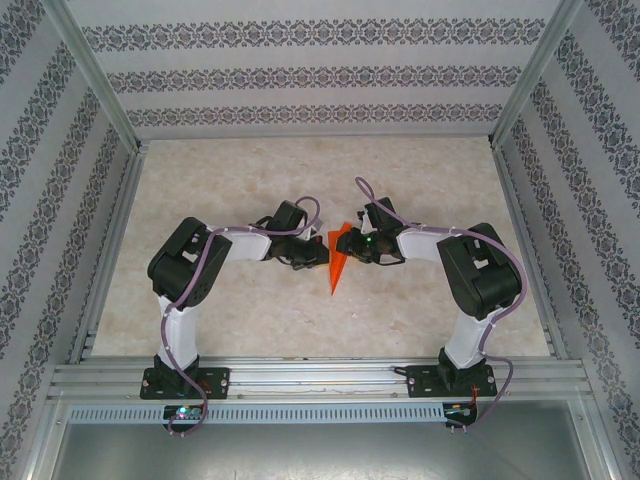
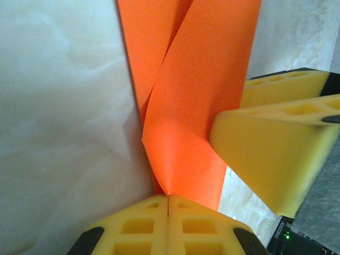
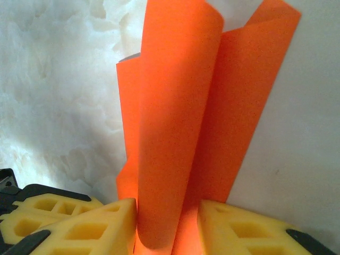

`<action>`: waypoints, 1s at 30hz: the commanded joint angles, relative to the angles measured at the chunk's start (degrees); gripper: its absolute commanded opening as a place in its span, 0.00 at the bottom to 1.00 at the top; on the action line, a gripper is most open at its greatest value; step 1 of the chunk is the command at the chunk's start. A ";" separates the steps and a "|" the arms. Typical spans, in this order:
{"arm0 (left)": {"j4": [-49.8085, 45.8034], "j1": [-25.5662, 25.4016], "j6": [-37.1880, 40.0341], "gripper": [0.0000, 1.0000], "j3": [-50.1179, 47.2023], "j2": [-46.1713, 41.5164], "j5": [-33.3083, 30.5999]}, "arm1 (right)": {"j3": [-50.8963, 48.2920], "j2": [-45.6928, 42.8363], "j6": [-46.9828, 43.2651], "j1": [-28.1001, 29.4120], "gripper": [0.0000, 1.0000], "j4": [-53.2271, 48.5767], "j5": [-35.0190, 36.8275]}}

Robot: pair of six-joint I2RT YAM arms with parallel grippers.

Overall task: Fold a paper plane with a square sheet of paper (fold left side to right side)
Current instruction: Fold the wing for the fifth time at the center of the table.

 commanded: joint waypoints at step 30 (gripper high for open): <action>1.62 -1.12 2.58 0.03 0.20 -1.48 -0.56 | 0.55 4.29 -1.22 1.45 0.39 -1.81 1.35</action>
